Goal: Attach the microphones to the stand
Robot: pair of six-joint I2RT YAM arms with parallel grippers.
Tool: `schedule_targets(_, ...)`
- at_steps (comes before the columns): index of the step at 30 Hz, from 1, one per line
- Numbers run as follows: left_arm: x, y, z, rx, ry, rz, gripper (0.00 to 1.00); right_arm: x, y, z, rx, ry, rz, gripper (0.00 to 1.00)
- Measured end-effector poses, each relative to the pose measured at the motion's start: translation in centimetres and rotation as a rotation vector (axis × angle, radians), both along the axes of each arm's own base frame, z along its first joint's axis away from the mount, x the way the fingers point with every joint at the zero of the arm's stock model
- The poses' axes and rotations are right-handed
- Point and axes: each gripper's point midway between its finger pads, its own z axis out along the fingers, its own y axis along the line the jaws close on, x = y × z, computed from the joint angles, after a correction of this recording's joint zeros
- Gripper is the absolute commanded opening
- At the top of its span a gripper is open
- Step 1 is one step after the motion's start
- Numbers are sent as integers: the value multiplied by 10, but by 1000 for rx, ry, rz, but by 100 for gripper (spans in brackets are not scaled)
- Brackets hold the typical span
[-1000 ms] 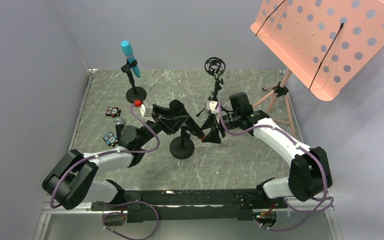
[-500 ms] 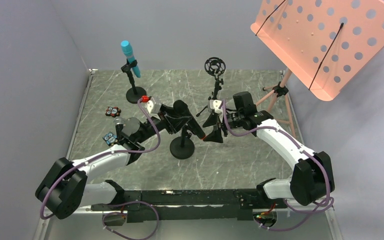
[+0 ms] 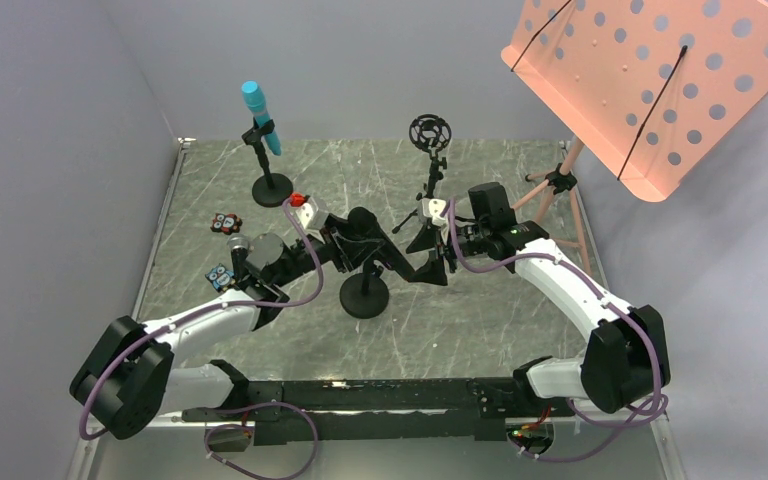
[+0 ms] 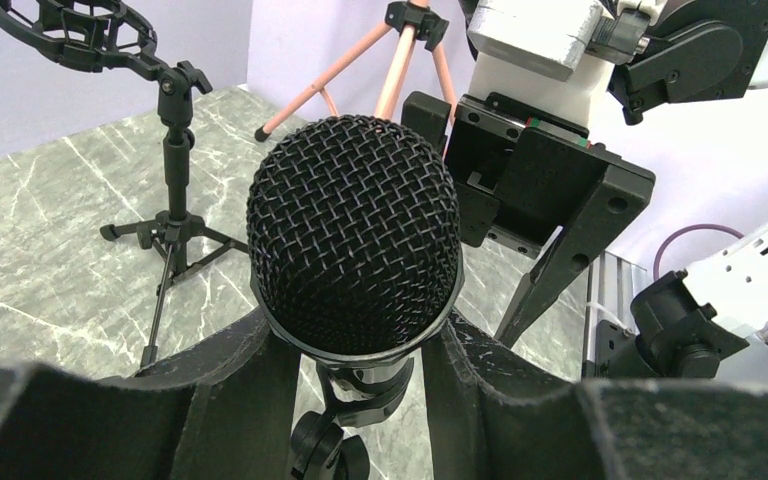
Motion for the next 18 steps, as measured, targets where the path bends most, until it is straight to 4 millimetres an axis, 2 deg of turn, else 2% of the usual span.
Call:
schedule_targets(9,1,-2,-13,33,20,-18,0,-1,0,1,9,5,7,71)
schedule_targets(18,0,-1,-15,59,13,-16,0,-1,1,2,12,8,7,71)
